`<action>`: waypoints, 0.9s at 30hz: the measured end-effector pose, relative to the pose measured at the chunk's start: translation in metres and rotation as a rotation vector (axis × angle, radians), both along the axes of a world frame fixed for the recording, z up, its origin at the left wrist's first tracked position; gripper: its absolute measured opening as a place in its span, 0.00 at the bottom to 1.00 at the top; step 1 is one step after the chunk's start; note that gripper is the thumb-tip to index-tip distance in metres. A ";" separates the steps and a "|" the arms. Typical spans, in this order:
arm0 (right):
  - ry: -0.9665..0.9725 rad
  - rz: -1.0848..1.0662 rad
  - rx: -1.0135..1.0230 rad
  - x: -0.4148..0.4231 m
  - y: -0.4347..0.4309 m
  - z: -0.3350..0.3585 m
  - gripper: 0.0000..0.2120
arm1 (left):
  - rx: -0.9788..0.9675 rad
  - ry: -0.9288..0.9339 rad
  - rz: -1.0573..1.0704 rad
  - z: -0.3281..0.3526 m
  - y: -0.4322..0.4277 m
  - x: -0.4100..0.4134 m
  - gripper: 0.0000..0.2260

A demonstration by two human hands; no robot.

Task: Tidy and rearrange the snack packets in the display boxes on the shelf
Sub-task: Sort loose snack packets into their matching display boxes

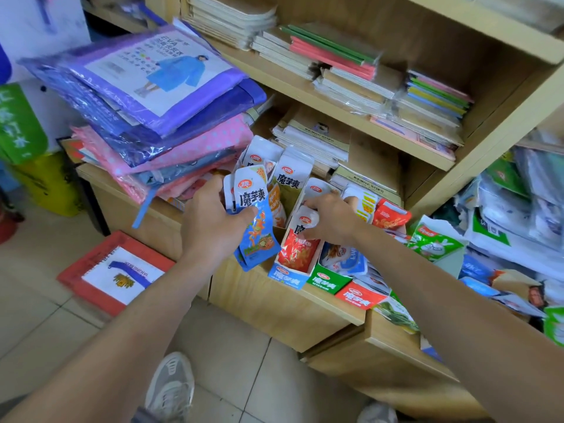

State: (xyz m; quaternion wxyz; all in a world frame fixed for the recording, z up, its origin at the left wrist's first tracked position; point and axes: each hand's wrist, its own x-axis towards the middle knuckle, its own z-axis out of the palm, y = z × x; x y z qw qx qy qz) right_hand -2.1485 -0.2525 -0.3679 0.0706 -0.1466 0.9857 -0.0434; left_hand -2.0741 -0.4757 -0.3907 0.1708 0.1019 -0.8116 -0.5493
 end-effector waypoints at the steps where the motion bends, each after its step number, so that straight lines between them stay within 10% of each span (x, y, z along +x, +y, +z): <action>1: 0.012 0.019 0.000 0.002 0.001 0.002 0.21 | 0.001 0.008 -0.005 0.000 0.000 0.000 0.15; 12: 0.252 0.232 -0.386 0.048 0.050 0.049 0.08 | 0.105 0.056 -0.095 0.000 0.005 -0.003 0.18; 27: 0.687 -0.472 -1.037 0.096 0.100 0.031 0.08 | 0.115 0.144 -0.395 0.013 0.053 -0.012 0.18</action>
